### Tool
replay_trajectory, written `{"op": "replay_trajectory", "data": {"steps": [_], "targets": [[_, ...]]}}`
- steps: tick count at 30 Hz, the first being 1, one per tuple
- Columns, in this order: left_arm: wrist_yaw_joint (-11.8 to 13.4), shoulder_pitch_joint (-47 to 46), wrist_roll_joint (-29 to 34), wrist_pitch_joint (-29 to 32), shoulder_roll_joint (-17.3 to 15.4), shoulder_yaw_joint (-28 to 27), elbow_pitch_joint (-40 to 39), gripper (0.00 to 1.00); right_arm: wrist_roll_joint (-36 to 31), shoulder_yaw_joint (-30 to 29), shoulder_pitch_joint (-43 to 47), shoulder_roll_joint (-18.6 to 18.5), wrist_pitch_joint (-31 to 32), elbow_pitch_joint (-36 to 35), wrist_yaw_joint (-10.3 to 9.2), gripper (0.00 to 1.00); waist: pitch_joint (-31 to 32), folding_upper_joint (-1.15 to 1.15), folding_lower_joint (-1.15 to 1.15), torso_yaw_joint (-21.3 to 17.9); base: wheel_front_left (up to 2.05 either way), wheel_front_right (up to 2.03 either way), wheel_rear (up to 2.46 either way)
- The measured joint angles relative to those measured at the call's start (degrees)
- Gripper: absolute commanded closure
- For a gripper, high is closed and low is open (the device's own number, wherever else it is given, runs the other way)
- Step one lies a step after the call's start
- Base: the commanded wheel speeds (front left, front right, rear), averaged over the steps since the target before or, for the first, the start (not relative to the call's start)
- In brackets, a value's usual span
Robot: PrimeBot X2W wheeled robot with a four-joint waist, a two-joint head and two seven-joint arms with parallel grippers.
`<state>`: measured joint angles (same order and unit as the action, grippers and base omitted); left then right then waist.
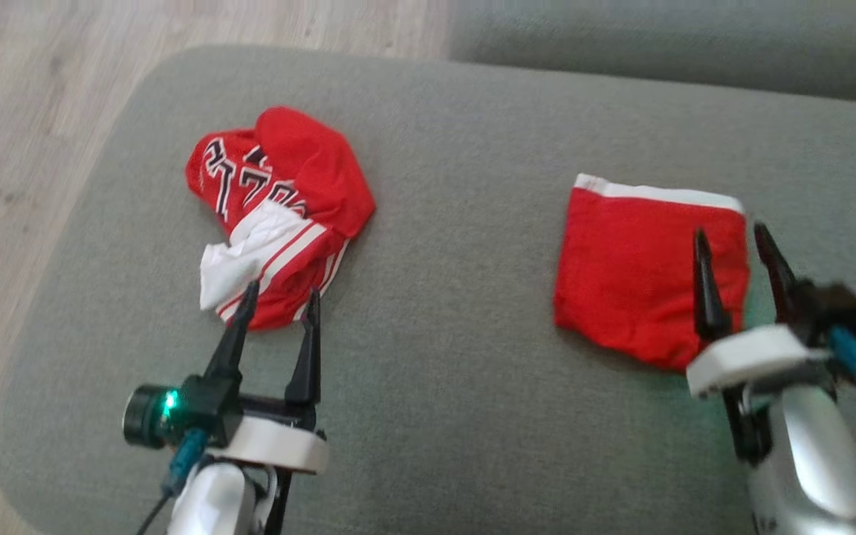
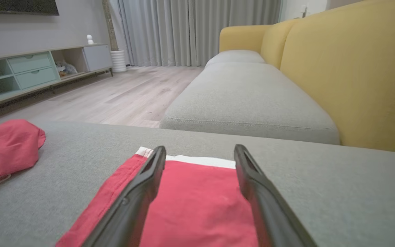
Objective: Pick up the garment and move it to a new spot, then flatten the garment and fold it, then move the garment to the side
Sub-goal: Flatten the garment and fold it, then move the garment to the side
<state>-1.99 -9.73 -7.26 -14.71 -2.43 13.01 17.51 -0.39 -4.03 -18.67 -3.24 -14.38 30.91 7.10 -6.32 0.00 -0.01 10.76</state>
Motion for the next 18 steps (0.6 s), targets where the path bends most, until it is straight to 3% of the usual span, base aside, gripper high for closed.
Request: {"op": "replay_trajectory", "data": {"steps": [7, 18], "targets": [[0.05, 2.77, 0.27, 0.00, -0.03, -0.02, 0.36, 0.00, 4.47, -0.74, 10.69, 0.36, 0.00, -9.68, 0.00, 0.00, 3.24, 0.00, 0.00, -2.68, 0.00, 0.00, 0.00], [0.07, 4.37, 0.78, 0.00, -0.05, -0.07, 0.34, 0.00, 6.95, -0.08, 16.52, 0.63, 0.09, -11.09, 0.00, 0.00, 3.84, 0.00, 0.01, -3.82, 0.00, 0.00, 0.00]]}}
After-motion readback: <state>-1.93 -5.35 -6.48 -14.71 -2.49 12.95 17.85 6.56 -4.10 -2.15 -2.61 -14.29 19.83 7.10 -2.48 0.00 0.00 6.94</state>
